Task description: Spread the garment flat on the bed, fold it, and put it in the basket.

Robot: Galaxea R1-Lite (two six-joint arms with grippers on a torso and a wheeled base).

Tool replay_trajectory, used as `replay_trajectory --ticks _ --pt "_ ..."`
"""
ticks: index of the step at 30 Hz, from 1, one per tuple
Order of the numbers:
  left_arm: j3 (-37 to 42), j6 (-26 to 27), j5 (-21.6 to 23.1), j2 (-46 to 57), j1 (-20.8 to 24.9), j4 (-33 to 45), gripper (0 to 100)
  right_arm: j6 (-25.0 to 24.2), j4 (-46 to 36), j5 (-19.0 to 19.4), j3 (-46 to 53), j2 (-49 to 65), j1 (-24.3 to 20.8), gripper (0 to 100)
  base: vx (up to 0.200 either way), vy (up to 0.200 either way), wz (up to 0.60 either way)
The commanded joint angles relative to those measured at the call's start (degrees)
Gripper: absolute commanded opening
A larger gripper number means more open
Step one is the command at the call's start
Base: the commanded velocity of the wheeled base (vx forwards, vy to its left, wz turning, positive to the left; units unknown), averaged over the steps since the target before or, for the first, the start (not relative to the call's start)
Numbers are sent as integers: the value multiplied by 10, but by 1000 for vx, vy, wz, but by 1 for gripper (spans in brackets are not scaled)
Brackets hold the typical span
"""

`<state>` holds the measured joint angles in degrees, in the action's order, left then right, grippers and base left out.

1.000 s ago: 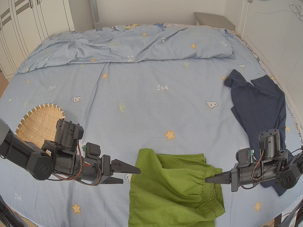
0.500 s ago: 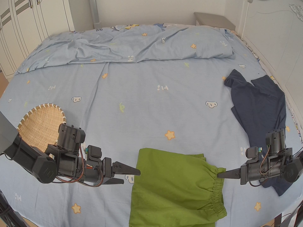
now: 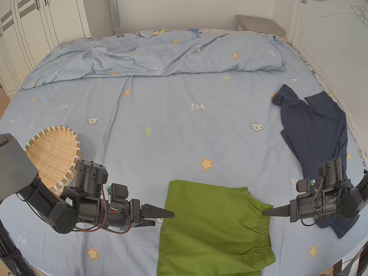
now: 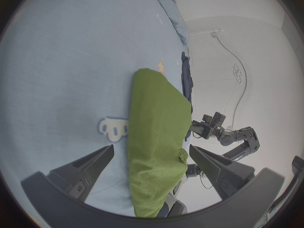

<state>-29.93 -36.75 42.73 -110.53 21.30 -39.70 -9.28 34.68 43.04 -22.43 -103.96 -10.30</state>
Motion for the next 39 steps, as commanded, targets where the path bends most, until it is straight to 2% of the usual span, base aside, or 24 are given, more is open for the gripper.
replay_trajectory --ticks 1,6,9,13,16,22,28,39 --pt "0 -3 -1 -34 23 -20 100 0 -1 1 -2 -5 9 100 0 0 0" --pt "3 -5 -1 -43 33 -41 100 0 -1 16 -11 3 39 100 0 0 0" --pt "-3 -4 -1 -55 44 -41 100 -9 -7 47 -19 24 65 100 0 0 0" --pt "-16 -5 -1 -73 64 -42 100 -17 -27 69 -30 50 81 100 0 0 0" --pt "-29 -15 -5 -86 79 -45 100 -17 -44 71 -38 67 85 100 0 0 0" --pt "-44 -67 -7 -86 91 -46 100 -18 -58 72 -46 85 86 100 0 0 0" --pt "-33 -73 -8 -82 112 -44 100 -20 -59 77 -49 85 94 100 0 0 0" --pt "-44 -95 -22 -87 117 -59 100 -20 -59 78 -50 88 96 100 0 0 0"
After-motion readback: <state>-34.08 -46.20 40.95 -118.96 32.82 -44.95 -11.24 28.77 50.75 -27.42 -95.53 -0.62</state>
